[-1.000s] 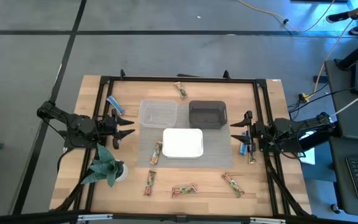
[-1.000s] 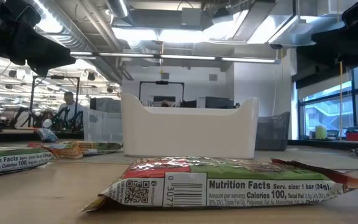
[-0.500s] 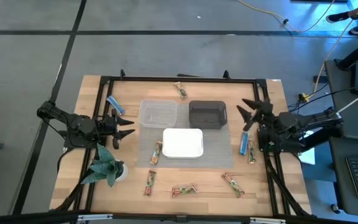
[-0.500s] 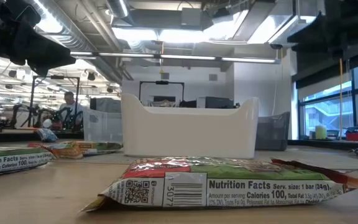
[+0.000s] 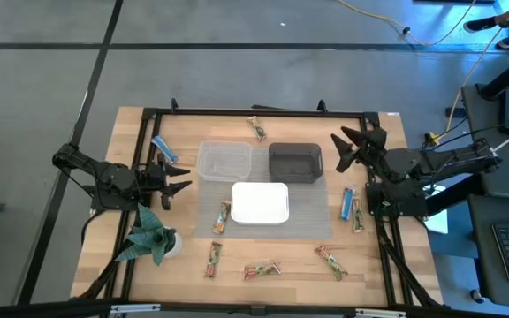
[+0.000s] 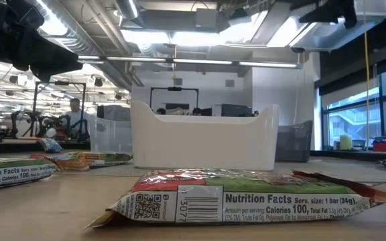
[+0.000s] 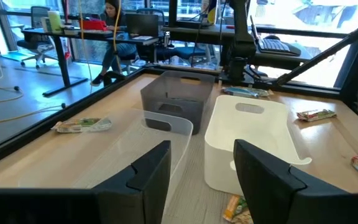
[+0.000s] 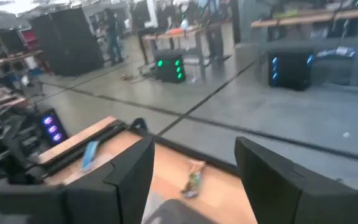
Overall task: Pick and place Granola Bars by type
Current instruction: Put the right blue granola bar into the black bin
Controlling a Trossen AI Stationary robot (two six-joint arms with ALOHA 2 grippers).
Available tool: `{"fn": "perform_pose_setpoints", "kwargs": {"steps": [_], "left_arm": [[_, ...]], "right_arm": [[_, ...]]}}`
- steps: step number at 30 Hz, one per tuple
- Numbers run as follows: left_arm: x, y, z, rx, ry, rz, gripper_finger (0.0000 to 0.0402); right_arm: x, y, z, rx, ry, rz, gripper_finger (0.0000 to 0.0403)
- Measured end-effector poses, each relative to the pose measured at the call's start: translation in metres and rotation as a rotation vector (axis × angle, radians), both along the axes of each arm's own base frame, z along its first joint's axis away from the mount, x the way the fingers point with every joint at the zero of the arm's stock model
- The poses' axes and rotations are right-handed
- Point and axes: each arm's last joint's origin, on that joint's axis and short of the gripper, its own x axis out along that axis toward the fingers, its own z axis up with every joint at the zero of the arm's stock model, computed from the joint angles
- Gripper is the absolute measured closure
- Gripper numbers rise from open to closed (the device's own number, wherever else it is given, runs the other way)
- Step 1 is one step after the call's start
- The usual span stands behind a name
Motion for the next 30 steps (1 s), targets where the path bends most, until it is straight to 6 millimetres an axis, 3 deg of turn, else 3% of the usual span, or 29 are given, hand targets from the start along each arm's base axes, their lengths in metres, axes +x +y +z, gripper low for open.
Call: {"fn": "perform_pose_setpoints", "kwargs": {"steps": [4,11,21,30], "left_arm": [[0.0,0.0,0.0,0.001,0.0,0.0,0.0232],[0.0,0.0,0.0,0.0,-0.002,0.0,0.0232],[-0.001,0.003,0.001,0.013,-0.014,0.128,0.0232],[-0.001,0.004,0.001,-0.036,-0.032,0.138,0.0232]], "right_arm": [[0.012,0.004,0.014,0.06,0.027,0.045,0.0177],[0.033,0.012,0.01,0.278,0.137,0.054,0.0177],[0.037,0.023,-0.032,0.848,0.471,-0.091,0.0177],[0.043,0.03,-0.079,1.029,0.72,-0.382,0.0177]]}}
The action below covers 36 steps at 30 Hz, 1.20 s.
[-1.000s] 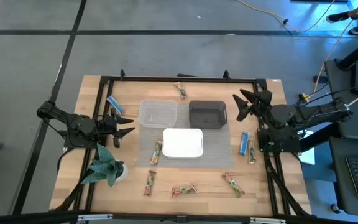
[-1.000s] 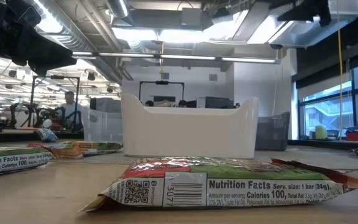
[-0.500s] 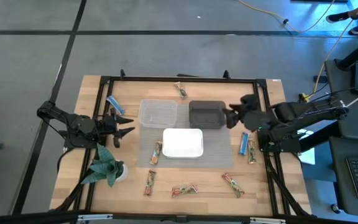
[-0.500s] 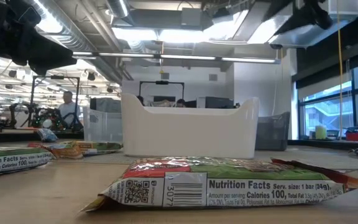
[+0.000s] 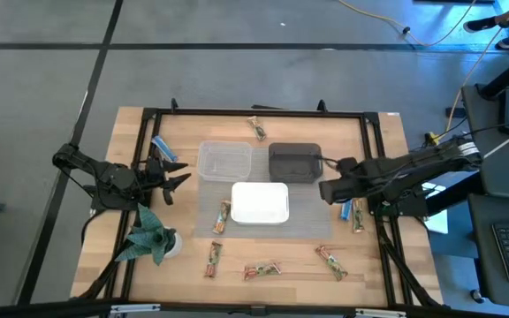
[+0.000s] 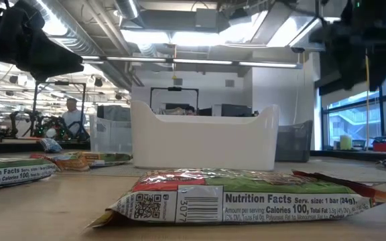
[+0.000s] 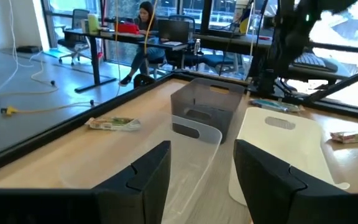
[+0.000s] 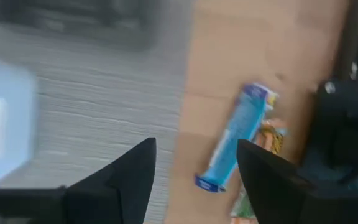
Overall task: Pick and place Granola Bars by type
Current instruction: Put the right blue granola bar into the black bin
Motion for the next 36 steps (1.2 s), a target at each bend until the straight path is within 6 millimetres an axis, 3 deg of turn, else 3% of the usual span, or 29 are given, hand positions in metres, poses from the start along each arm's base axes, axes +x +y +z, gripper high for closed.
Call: {"fn": "perform_pose_setpoints", "kwargs": {"steps": [7,16,29,36], "left_arm": [[0.0,0.0,0.0,-0.002,-0.001,-0.003,0.0232],[0.0,0.0,0.0,-0.001,0.0,-0.005,0.0232],[0.0,0.0,0.0,0.001,0.002,-0.004,0.0232],[0.0,0.0,0.0,0.001,0.002,-0.004,0.0232]], "right_arm": [[-0.004,0.006,-0.043,0.036,0.149,-0.128,0.0177],[-0.018,0.014,-0.08,0.045,0.133,-0.24,0.0177],[-0.027,0.012,-0.118,0.093,0.05,-0.26,0.0177],[-0.03,0.011,-0.123,0.099,0.039,-0.258,0.0179]]}}
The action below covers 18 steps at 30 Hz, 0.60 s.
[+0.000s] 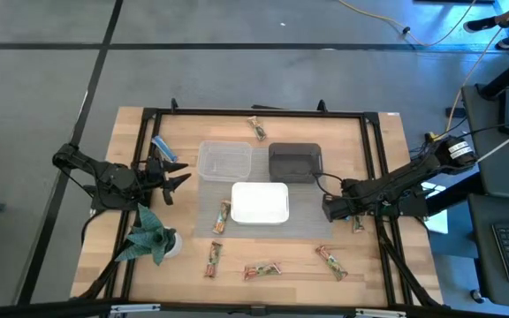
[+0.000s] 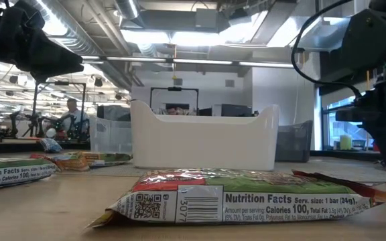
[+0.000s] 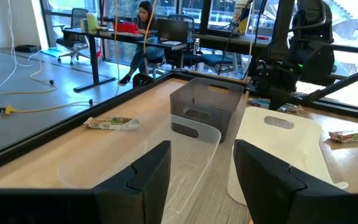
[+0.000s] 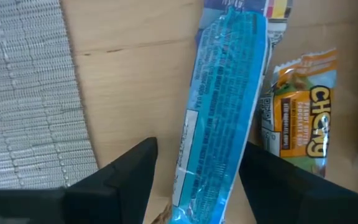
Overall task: Pick and place Granola Bars by type
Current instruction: Put the right blue granola bar into the black bin
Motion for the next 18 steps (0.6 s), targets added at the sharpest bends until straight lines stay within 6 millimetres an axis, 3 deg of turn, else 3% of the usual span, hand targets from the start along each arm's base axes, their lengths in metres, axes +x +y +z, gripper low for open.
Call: {"fn": "perform_pose_setpoints", "kwargs": {"steps": [18], "left_arm": [[-0.0004,0.0008,0.0001,0.004,-0.001,0.029,0.0232]], "right_arm": [[-0.0005,-0.0003,-0.0007,0.001,0.011,0.063,0.0292]]}}
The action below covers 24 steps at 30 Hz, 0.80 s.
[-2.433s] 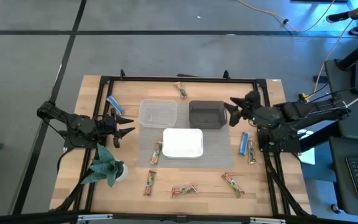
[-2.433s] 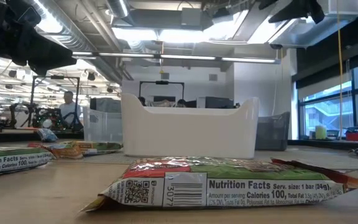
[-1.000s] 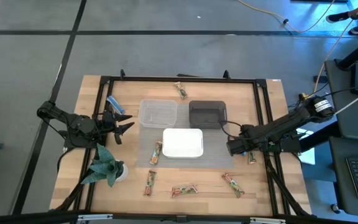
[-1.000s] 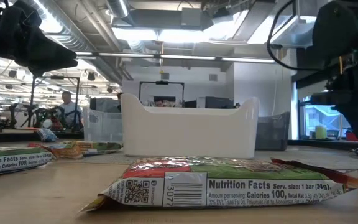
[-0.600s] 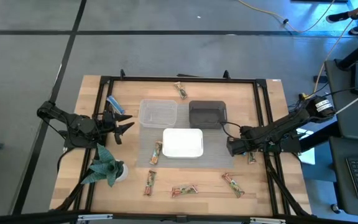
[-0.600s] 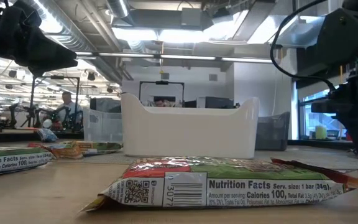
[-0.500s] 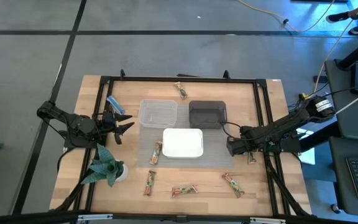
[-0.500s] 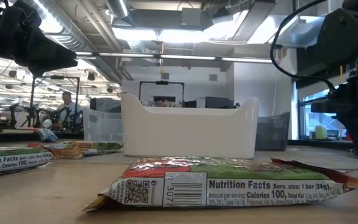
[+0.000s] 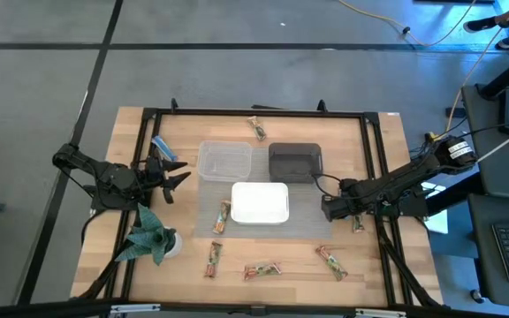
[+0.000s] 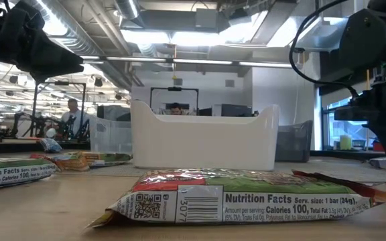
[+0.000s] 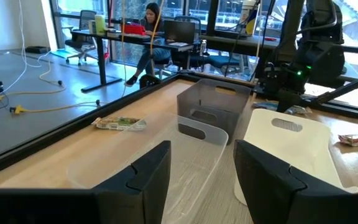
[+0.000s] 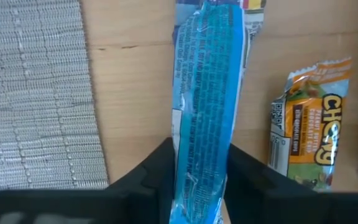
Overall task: Pick and place Granola Bars by type
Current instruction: Put the right blue granola bar into the black bin
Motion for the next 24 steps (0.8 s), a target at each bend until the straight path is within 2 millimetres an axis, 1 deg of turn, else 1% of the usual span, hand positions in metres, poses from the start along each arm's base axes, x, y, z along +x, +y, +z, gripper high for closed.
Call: {"fn": "perform_pose_setpoints", "kwargs": {"steps": [8,11,20,24], "left_arm": [[0.0,0.0,0.0,0.0,0.0,0.0,0.0232],[0.0,0.0,0.0,0.0,0.0,0.0,0.0232],[0.0,0.0,0.0,0.0,0.0,0.001,0.0232],[0.0,0.0,0.0,0.0,0.0,0.001,0.0232]], "right_arm": [[0.004,0.002,0.008,0.012,0.028,0.064,0.0297],[0.009,0.004,0.015,0.013,0.016,0.087,0.0297],[0.009,0.004,0.036,-0.021,0.102,0.115,0.0303],[0.014,0.006,0.044,-0.016,0.091,0.135,0.0303]]}}
